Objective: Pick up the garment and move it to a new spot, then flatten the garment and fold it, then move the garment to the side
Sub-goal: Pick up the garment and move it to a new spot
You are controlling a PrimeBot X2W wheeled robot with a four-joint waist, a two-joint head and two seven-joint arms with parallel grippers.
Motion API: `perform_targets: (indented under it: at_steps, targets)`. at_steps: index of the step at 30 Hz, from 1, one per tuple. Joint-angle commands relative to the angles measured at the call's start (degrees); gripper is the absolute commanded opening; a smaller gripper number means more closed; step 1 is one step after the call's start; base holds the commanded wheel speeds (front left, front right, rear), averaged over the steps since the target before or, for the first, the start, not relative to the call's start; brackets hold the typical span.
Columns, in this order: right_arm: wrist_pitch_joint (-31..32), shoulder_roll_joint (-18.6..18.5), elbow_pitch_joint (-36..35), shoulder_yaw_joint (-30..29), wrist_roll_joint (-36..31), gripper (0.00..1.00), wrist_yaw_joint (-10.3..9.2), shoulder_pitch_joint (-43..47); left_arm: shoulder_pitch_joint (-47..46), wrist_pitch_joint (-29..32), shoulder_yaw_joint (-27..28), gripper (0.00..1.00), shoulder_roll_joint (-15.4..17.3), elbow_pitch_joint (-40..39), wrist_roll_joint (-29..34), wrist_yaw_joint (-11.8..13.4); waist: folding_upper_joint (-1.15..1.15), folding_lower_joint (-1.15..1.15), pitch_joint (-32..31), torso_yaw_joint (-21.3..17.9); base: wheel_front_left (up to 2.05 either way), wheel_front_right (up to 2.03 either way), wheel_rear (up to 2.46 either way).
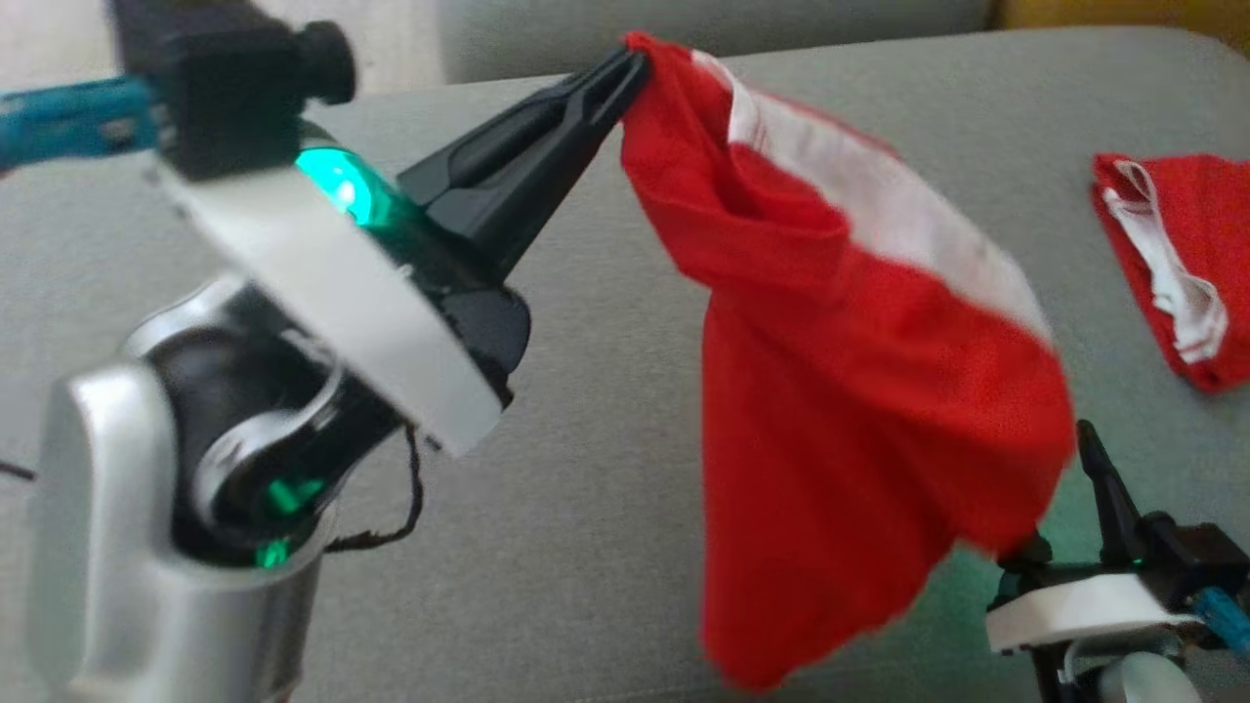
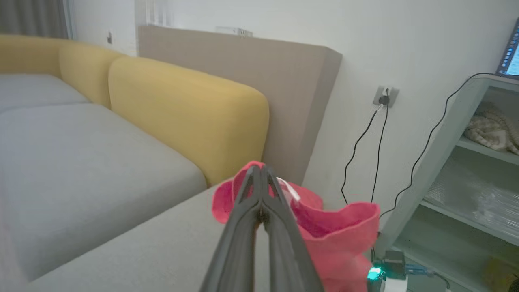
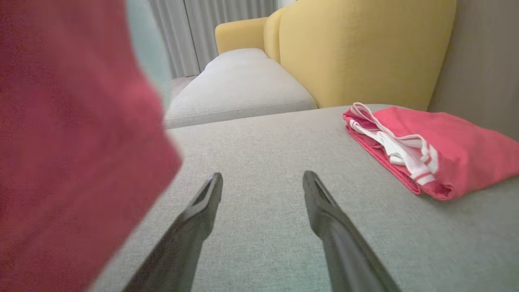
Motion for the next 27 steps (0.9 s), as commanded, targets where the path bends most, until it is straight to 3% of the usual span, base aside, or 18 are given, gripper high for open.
perform_targets:
  at_steps: [1, 9, 18, 24, 25, 26, 27]
  targets:
    - [-0.77, -0.34, -1.81, 1.53, 0.75, 1.0, -0.04, -1.89, -2.68, 0.16, 1.73, 0.0, 0.81, 0.91, 0.41, 0.47, 0.0, 0.01, 1.27, -2.74, 0.0, 0.0, 0.0]
    - [-0.77, -0.34, -1.15, 2.57, 2.44, 1.0, -0.04, -3.67, -4.85, -6.06, 2.61, 0.0, 2.98, 19.94, 7.63, -0.27, 0.0, 0.01, 4.15, -7.84, 0.0, 0.0, 0.0]
    - [-0.77, -0.34, -0.32, 5.04, 3.86, 1.0, -0.04, -5.92, -14.94, -25.97, 3.53, 0.0, 8.37, 51.32, 19.53, -2.02, 0.0, 0.01, 6.91, -13.83, 0.0, 0.0, 0.0]
    - [-0.77, -0.34, -0.09, 4.84, 4.02, 1.0, -0.04, -5.99, -18.4, -36.71, 3.35, 0.0, 9.28, 65.82, 22.99, -0.86, 0.0, 0.01, 7.6, -15.5, 0.0, 0.0, 0.0]
    - [-0.77, -0.34, -0.05, 4.74, 3.99, 1.0, -0.04, -5.89, -18.44, -37.37, 3.09, 0.27, 9.08, 67.81, 23.12, -0.92, 0.0, 0.01, 7.49, -15.48, 0.0, 0.0, 0.0]
    - [-0.77, -0.34, -0.02, 4.54, 3.94, 1.0, -0.04, -5.74, -18.45, -37.93, 2.73, 0.78, 8.83, 69.47, 23.24, -1.08, 0.0, 0.01, 7.33, -15.32, 0.0, 0.0, 0.0]
    - [-0.77, -0.34, -0.01, 4.24, 3.86, 1.0, -0.04, -5.53, -18.46, -38.36, 2.55, 1.0, 8.59, 71.0, 23.3, -1.01, 0.0, 0.01, 7.1, -15.04, 0.0, 0.0, 0.0]
